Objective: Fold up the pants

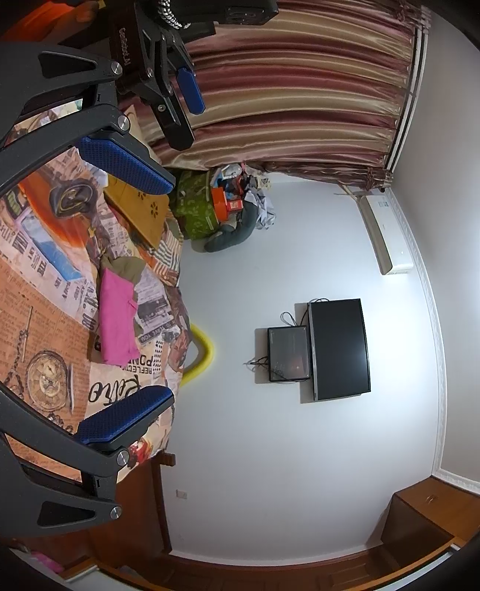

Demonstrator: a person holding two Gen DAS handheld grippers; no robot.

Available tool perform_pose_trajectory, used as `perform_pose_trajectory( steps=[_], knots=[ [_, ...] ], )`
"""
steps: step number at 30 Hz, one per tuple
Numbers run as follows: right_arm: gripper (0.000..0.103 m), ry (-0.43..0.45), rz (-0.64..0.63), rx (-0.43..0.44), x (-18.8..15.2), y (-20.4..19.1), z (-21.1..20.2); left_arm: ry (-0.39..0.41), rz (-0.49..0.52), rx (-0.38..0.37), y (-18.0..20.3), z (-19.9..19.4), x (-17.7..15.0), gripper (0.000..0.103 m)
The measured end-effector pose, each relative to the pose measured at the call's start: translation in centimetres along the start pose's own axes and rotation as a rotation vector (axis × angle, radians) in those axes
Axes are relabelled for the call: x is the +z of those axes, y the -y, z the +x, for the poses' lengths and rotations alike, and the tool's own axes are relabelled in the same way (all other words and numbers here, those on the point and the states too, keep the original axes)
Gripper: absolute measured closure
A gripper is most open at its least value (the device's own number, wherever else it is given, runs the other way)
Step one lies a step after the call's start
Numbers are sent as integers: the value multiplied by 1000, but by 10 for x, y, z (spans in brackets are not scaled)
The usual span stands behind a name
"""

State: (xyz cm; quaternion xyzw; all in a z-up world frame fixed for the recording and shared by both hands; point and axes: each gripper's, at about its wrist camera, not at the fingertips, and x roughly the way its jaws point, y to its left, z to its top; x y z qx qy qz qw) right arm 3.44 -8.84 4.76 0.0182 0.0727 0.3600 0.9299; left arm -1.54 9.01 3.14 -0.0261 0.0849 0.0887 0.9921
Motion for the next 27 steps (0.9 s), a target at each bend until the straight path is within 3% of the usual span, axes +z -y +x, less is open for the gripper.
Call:
perform_pose_trajectory(
  steps=[27],
  knots=[
    [0, -11, 20, -3, -3, 7, 0, -41, -3, -35, 0, 7, -4, 0]
  ],
)
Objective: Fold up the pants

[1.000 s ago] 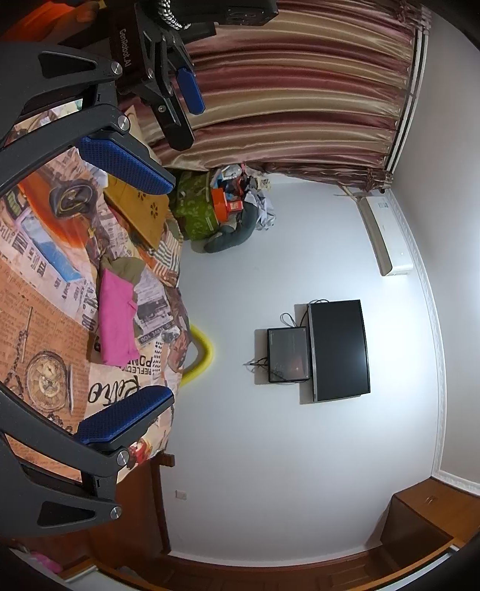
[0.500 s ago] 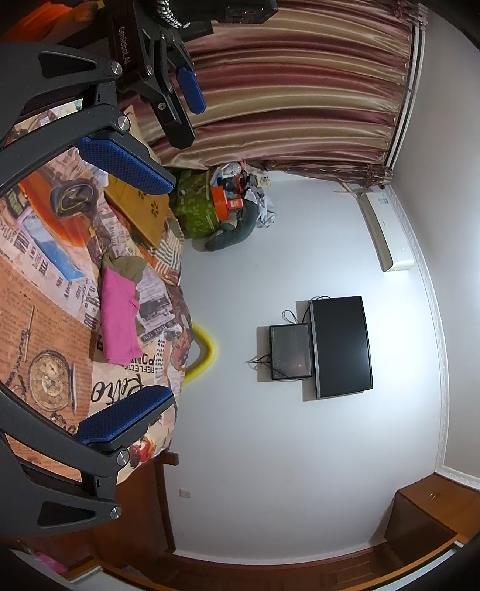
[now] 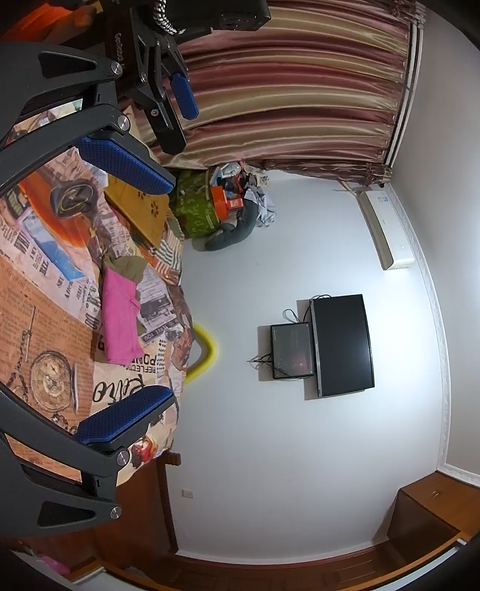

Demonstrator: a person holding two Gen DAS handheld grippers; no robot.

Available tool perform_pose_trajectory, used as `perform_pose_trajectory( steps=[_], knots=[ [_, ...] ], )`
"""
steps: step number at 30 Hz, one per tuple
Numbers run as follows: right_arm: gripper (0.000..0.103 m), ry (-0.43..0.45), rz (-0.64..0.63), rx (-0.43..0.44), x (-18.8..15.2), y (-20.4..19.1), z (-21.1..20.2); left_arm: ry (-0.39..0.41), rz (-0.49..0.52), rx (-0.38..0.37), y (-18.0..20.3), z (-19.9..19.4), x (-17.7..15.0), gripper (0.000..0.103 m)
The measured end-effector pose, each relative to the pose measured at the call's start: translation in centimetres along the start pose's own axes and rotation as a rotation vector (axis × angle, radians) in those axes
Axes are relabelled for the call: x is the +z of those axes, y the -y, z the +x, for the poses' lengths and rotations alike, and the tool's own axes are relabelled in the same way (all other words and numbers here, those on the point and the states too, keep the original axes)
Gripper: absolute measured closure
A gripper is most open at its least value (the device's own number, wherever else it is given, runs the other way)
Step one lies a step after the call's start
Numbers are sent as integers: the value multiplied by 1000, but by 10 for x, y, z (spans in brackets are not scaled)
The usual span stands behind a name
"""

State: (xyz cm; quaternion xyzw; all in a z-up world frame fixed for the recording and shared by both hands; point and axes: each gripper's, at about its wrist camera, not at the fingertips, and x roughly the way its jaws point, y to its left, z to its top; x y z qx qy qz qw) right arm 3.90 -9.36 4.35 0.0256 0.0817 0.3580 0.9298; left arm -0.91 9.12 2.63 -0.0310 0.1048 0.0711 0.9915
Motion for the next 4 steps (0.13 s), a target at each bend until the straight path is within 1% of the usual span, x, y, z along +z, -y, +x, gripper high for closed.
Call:
perform_pose_trajectory(
  steps=[4],
  knots=[
    [0, -2, 3, 2, 0, 0, 1, 1, 1, 3, 1, 1, 0, 0]
  ],
)
